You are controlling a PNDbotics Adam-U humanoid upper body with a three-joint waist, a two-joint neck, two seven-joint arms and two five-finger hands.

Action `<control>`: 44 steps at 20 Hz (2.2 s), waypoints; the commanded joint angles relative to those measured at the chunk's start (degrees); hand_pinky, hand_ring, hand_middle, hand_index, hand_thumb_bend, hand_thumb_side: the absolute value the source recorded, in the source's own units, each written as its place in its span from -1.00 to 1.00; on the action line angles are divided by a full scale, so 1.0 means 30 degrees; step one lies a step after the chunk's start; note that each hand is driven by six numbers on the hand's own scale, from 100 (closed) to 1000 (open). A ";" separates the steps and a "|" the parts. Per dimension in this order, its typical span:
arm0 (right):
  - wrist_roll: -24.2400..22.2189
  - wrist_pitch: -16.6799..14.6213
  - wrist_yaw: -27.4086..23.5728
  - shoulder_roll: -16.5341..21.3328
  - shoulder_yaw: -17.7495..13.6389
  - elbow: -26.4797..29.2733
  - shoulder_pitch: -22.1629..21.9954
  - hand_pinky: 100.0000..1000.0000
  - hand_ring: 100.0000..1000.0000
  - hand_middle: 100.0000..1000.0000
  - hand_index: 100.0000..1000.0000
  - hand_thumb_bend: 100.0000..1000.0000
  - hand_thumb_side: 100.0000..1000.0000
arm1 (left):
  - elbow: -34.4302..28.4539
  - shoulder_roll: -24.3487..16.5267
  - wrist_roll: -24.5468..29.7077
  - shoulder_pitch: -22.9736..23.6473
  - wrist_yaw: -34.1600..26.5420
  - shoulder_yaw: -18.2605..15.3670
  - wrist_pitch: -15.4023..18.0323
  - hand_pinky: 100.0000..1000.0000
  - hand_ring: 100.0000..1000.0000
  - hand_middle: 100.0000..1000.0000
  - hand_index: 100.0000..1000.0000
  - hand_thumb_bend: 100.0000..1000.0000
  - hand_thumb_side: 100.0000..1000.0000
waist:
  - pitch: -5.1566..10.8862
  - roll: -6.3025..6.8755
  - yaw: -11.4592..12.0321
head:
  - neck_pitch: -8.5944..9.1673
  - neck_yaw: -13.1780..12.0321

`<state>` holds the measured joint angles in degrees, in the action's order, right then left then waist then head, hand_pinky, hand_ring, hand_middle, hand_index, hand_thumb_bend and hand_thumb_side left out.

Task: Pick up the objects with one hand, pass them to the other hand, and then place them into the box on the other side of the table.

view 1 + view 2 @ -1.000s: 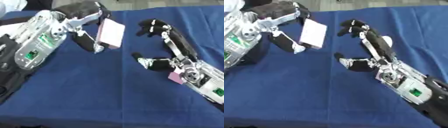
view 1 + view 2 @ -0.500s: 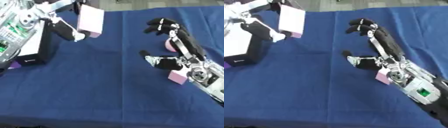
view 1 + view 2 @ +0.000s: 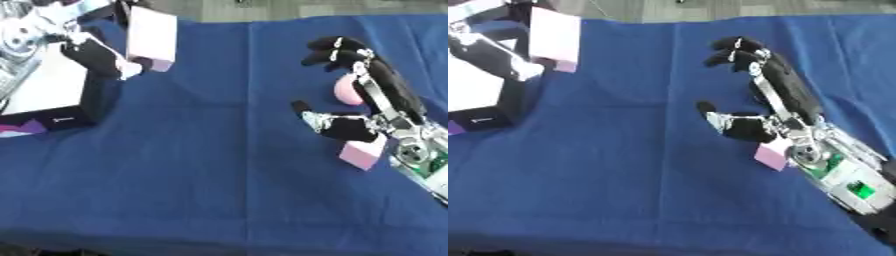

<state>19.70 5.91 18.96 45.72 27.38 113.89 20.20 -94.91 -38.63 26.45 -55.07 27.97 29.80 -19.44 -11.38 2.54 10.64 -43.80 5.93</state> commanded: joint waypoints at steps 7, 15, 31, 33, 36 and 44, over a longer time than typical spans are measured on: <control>0.0531 -0.0868 0.0427 0.0472 -0.0352 0.0234 -0.0243 0.26 0.51 0.53 0.38 -0.29 -1.00 | 0.0160 -0.3654 -0.1233 0.1789 0.0290 -0.2523 -0.0542 0.40 0.21 -0.03 -0.31 -0.86 -1.00 | 0.0102 -0.0543 -0.0770 | -0.0105 -0.1467; 0.0945 -0.1627 0.0994 0.0283 -0.0465 0.0234 -0.0678 0.28 0.52 0.53 0.40 -0.24 -1.00 | 0.2265 -0.4401 -0.2514 0.2755 0.0835 -0.3976 -0.0900 0.45 0.21 -0.03 -0.31 -0.98 -1.00 | -0.0073 -0.0961 -0.1553 | -0.0105 -0.2768; 0.1497 -0.1792 0.1792 -0.0232 -0.0511 0.0234 -0.1365 0.28 0.52 0.53 0.40 -0.25 -1.00 | 0.7368 -0.4074 -0.4261 0.2945 0.2640 -0.5282 -0.0821 0.44 0.21 -0.03 -0.31 -0.89 -0.99 | -0.0544 -0.1458 -0.2670 | 0.0369 -0.4052; 0.1600 -0.1733 0.1861 -0.0374 -0.0534 0.0234 -0.1449 0.28 0.52 0.53 0.40 -0.25 -1.00 | 0.7938 -0.4005 -0.4420 0.2962 0.2900 -0.5432 -0.0798 0.44 0.21 -0.03 -0.31 -0.88 -0.99 | -0.0646 -0.1533 -0.2761 | 0.0534 -0.4100; 0.1765 -0.1664 0.2018 -0.0480 -0.0585 0.0234 -0.1474 0.29 0.52 0.53 0.41 -0.22 -1.00 | 0.8590 -0.3842 -0.4627 0.2940 0.2963 -0.5616 -0.0772 0.46 0.21 -0.03 -0.30 -0.97 -0.96 | -0.0791 -0.1615 -0.2943 | 0.0770 -0.4250; 0.1888 -0.1746 0.2267 -0.0601 -0.0553 0.0234 -0.1403 0.30 0.52 0.53 0.41 -0.22 -1.00 | 1.0190 -0.3489 -0.5544 0.2742 0.3311 -0.5974 -0.1158 0.47 0.22 0.02 -0.16 -0.90 -0.98 | -0.1036 -0.1777 -0.3300 | 0.1054 -0.4455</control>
<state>25.06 0.71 25.41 43.11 26.50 113.89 15.60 -64.64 -47.73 10.44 -45.64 37.58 13.08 -22.72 -15.29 -3.06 0.73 -41.47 -7.17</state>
